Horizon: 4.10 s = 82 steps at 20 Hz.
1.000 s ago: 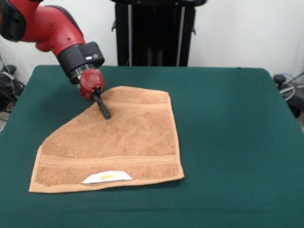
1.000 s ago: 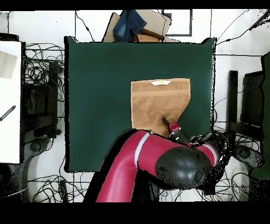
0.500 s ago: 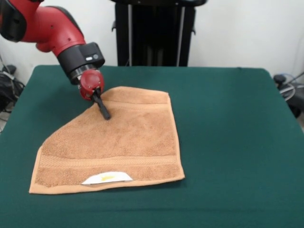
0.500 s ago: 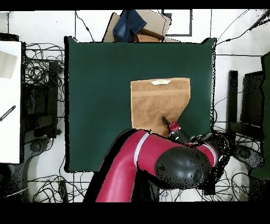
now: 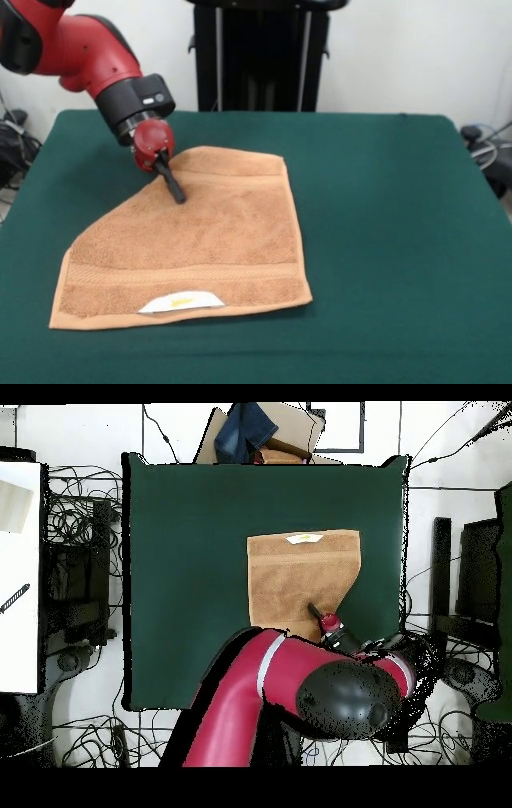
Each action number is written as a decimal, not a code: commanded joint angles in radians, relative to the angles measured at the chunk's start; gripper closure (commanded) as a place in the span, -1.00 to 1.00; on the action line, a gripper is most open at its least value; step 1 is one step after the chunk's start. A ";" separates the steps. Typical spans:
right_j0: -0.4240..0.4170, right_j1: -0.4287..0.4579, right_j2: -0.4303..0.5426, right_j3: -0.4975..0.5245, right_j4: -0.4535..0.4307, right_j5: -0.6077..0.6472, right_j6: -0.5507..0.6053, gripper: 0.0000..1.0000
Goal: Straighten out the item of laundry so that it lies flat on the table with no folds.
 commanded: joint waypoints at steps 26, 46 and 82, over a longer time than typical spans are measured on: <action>0.184 0.207 0.162 -0.208 0.304 0.847 0.003 1.00; 0.158 0.251 0.178 -0.245 0.450 0.770 -0.071 1.00; 0.152 0.246 0.213 -0.219 0.538 0.657 -0.043 1.00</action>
